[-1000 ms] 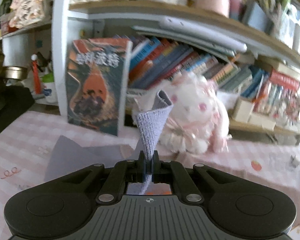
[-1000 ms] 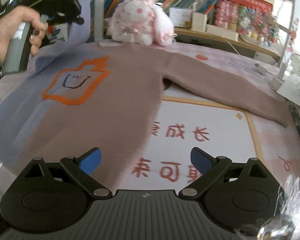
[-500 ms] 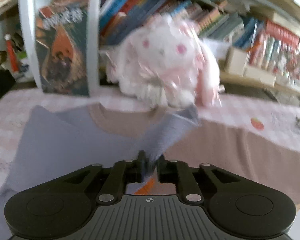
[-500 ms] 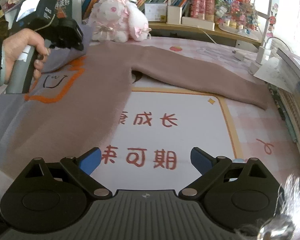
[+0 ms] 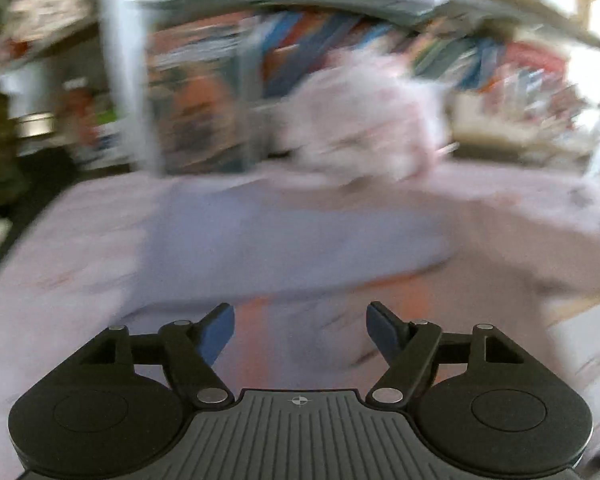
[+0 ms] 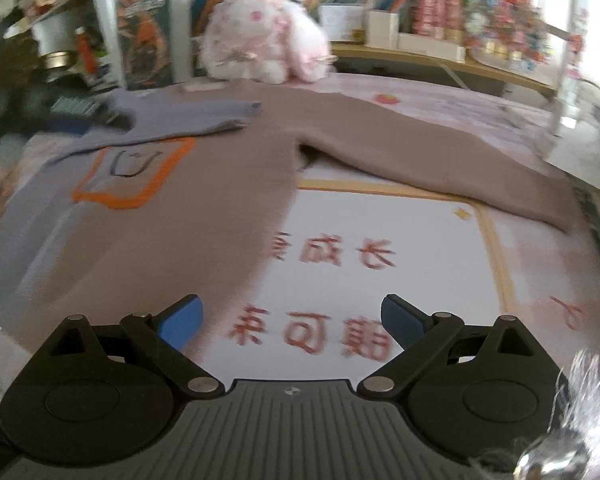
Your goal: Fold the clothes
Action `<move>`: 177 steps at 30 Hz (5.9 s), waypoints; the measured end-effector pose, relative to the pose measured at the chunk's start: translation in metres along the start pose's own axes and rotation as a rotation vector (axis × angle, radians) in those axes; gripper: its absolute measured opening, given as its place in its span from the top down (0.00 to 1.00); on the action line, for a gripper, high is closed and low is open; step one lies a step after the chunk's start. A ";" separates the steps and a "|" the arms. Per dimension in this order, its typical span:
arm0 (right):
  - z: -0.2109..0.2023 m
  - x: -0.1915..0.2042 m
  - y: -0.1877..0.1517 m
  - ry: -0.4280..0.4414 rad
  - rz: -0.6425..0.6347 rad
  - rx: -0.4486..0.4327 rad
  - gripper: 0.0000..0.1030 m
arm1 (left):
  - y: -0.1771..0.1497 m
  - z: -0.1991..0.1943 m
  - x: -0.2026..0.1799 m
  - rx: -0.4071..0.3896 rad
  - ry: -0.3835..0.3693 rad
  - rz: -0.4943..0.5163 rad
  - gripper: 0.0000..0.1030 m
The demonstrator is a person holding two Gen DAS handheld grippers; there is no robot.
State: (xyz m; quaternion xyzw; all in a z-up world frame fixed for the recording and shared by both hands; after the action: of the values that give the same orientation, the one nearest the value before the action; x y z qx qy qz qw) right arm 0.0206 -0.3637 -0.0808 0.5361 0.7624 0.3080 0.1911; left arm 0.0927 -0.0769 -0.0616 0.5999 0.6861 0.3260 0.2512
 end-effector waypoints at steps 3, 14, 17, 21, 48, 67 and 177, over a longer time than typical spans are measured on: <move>0.008 0.011 0.007 0.024 -0.019 -0.002 0.07 | -0.022 -0.015 0.052 0.042 0.120 -0.054 0.28; 0.020 0.027 0.024 -0.007 0.017 0.016 0.26 | -0.064 -0.021 0.141 0.162 0.138 -0.264 0.38; 0.019 0.034 0.022 -0.027 0.011 0.049 0.34 | -0.068 -0.017 0.148 0.184 0.109 -0.316 0.39; 0.020 0.045 0.015 -0.046 0.011 0.090 0.48 | -0.072 -0.018 0.153 0.182 0.073 -0.329 0.47; 0.048 0.095 0.034 -0.072 0.027 0.034 0.87 | -0.056 0.002 0.186 0.151 -0.027 -0.326 0.95; 0.009 0.108 0.034 -0.167 0.195 -0.042 0.22 | -0.047 -0.051 0.184 0.018 -0.014 -0.294 0.37; 0.062 -0.212 0.055 -0.008 0.604 -0.110 0.53 | -0.075 -0.076 -0.067 0.098 0.142 -0.258 0.15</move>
State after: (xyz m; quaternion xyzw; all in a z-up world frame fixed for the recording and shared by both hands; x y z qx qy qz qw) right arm 0.1728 -0.5328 -0.0973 0.7287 0.5499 0.3893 0.1226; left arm -0.0019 -0.1589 -0.0706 0.4938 0.7886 0.2988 0.2124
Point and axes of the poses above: each gripper's, at about its wrist camera, not at the fingertips, and z roughly the way its jaws point, x to its left, y to its top, the point moved 6 cm from there along z, roughly the way its jaws point, and after that the axes turned 5 degrees about -z, right-handed, at the moved point
